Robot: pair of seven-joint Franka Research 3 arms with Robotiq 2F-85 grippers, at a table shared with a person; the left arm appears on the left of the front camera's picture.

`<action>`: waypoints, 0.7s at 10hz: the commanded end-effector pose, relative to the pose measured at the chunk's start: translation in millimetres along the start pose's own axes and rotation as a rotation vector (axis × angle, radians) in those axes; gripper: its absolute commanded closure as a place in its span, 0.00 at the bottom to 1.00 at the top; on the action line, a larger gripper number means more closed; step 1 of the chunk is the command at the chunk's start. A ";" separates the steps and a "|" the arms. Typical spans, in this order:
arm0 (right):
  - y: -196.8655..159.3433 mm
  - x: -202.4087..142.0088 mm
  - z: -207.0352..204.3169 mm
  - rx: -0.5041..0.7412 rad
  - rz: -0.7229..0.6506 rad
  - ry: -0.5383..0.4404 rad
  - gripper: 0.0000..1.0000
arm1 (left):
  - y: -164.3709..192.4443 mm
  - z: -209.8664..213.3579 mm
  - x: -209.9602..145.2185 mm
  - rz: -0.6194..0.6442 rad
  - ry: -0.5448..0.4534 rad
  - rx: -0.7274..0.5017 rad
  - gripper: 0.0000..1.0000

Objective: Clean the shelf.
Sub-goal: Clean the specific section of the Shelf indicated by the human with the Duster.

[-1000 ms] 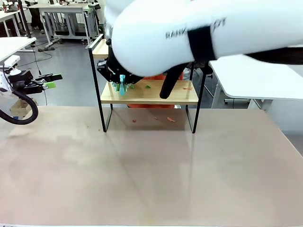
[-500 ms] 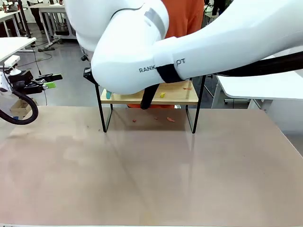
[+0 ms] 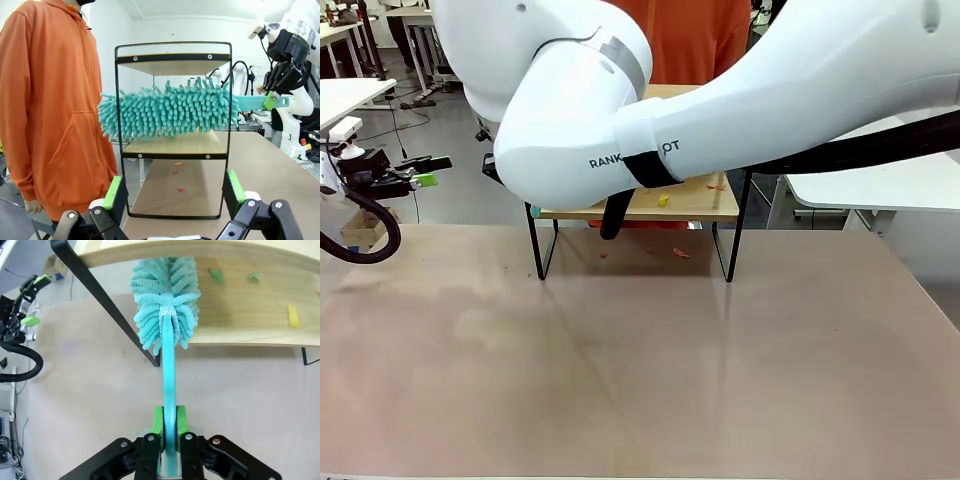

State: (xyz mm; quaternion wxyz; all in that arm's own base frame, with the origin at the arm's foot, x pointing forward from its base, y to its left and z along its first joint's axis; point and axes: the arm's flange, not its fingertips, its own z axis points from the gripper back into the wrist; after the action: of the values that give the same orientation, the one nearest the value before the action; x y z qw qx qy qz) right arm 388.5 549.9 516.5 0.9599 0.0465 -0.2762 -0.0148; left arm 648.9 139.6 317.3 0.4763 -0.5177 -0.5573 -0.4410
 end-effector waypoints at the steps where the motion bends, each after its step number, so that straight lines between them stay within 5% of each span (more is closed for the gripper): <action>1: 6.3 3.0 -13.9 0.018 0.001 0.014 0.87 | -0.8 -0.5 2.8 -0.011 0.006 -0.008 0.00; 5: 2.3 0.6 -30.9 0.023 0.026 0.096 0.87 | -0.8 -0.5 2.8 -0.011 0.006 -0.008 0.00; 7: 1.2 -5.6 -38.1 0.004 -0.008 0.054 0.87 | -0.8 -0.5 2.8 -0.011 0.006 -0.008 0.00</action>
State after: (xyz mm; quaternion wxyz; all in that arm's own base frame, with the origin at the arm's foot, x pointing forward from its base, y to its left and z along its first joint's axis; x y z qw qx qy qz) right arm 405.4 554.0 479.3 0.9685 0.0490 -0.2439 -0.0143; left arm 648.9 139.6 317.3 0.4764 -0.5177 -0.5573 -0.4410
